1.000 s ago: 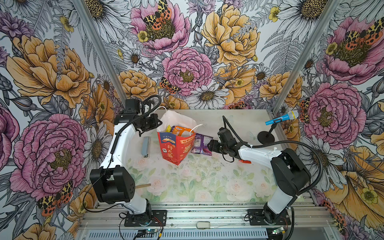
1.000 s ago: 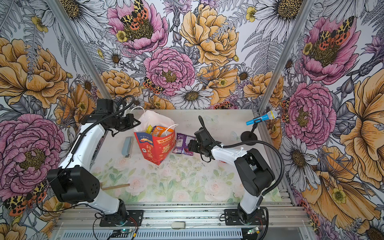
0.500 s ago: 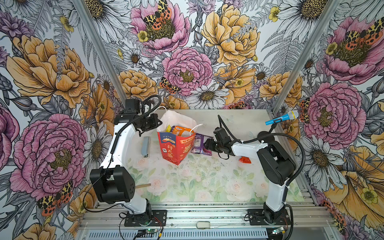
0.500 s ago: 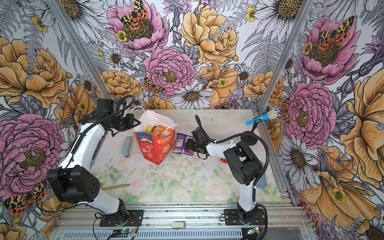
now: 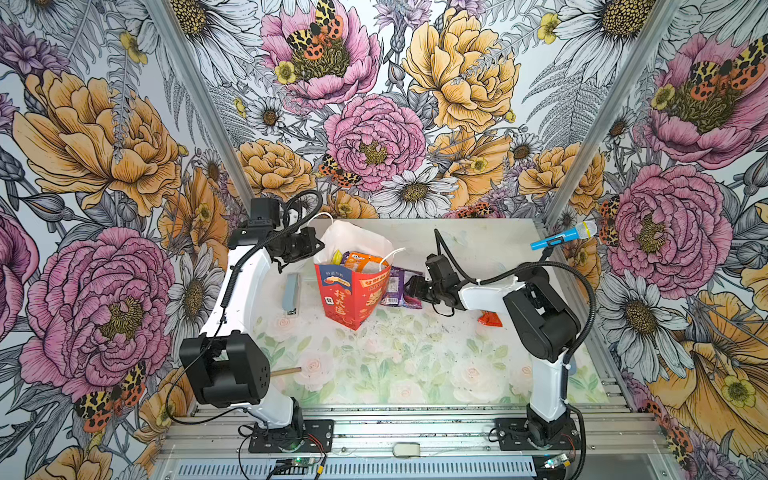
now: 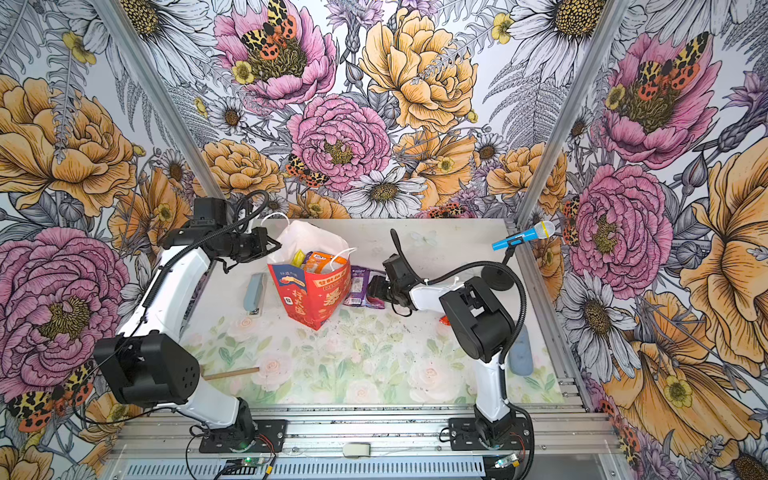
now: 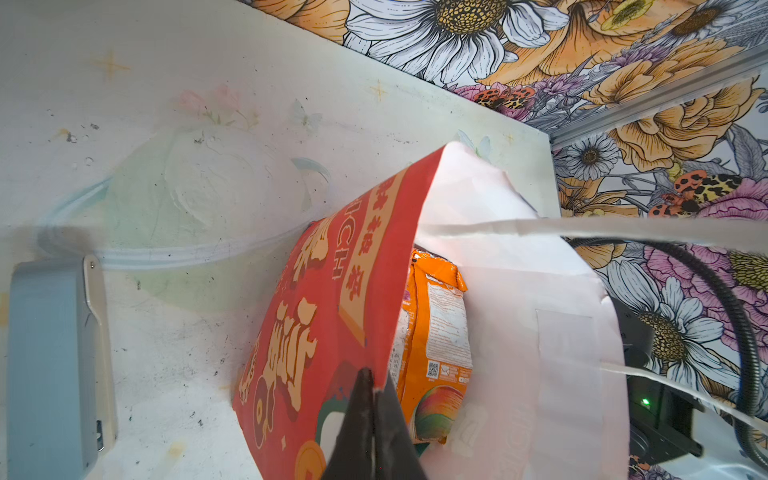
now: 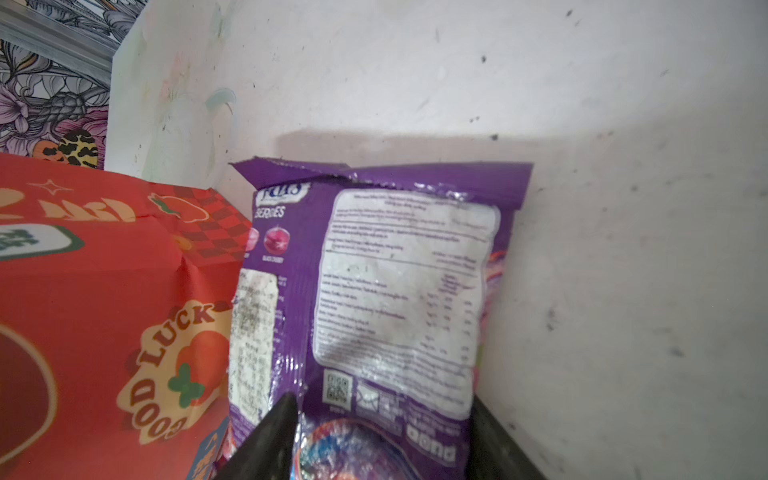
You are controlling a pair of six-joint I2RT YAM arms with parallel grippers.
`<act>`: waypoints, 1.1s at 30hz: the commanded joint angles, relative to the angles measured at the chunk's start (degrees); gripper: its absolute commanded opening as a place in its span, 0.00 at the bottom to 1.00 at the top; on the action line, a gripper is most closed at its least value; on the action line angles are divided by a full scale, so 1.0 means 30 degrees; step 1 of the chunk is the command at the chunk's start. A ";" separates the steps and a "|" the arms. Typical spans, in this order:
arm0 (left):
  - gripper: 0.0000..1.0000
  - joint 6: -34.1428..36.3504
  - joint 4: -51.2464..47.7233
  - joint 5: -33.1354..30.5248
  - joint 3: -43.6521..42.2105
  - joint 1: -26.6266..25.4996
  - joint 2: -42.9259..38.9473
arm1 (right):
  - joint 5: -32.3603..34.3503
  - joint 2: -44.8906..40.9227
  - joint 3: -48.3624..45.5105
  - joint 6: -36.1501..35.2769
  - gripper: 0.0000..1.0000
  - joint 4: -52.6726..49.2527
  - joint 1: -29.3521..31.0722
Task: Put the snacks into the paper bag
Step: 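Grasp the small purple Fox's Berries bag with the right gripper, then lift and carry the purple bag with the right gripper above the paper bag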
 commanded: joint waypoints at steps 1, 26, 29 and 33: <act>0.00 -0.0153 0.0042 -0.0184 -0.0293 -0.0081 -0.0264 | -0.1538 0.0616 0.0125 0.0815 0.57 0.1651 0.0030; 0.00 -0.0143 0.0070 -0.0206 -0.0278 -0.0078 -0.0292 | 0.0891 -0.5021 -0.3711 -0.0202 0.00 -0.0032 0.0031; 0.00 -0.0155 0.0069 -0.0222 -0.0264 -0.0092 -0.0308 | 0.1637 -0.6334 -0.4618 -0.0127 0.00 -0.0505 0.0020; 0.00 -0.0152 0.0063 -0.0198 -0.0273 -0.0083 -0.0270 | 0.2555 -0.8489 -0.5571 0.0028 0.00 -0.1275 0.0000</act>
